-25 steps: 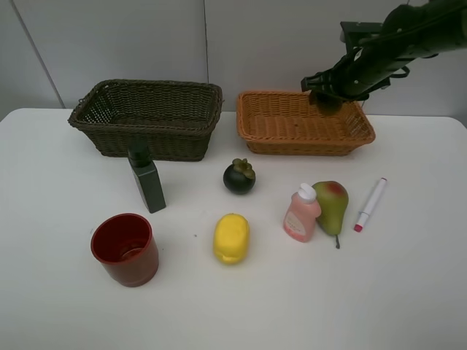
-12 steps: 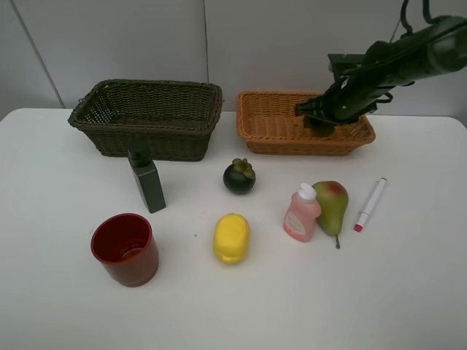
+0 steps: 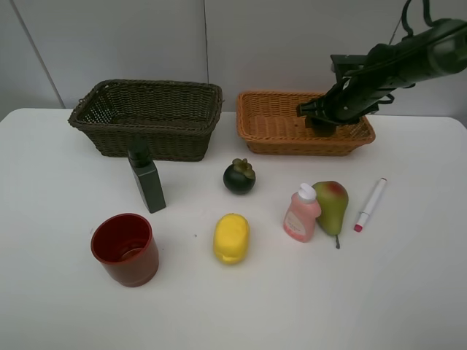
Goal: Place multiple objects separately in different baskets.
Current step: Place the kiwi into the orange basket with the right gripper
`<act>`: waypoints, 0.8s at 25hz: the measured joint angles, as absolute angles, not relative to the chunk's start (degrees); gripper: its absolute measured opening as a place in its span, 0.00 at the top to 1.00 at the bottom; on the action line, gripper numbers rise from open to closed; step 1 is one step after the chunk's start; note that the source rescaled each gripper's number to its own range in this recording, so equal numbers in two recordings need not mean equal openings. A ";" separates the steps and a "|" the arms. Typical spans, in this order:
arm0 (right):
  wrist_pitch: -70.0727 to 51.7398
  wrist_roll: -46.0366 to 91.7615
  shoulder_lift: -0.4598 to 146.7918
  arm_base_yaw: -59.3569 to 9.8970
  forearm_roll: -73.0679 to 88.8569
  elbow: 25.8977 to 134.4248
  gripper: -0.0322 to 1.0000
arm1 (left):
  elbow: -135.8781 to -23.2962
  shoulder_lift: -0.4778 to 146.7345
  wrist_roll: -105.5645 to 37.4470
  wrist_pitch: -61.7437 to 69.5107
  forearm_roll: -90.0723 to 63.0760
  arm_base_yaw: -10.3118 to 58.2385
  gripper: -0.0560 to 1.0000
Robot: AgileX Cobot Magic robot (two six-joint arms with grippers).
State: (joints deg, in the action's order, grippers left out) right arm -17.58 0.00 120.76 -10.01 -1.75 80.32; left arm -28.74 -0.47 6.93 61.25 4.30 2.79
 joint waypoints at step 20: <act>-16.29 0.00 120.42 -10.01 -1.75 80.45 0.00 | -28.74 -0.47 6.93 61.25 4.30 2.79 0.06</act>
State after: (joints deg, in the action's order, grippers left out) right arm -16.29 0.00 120.42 -10.01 -1.75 80.45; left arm -28.74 -0.47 6.93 61.25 4.30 2.79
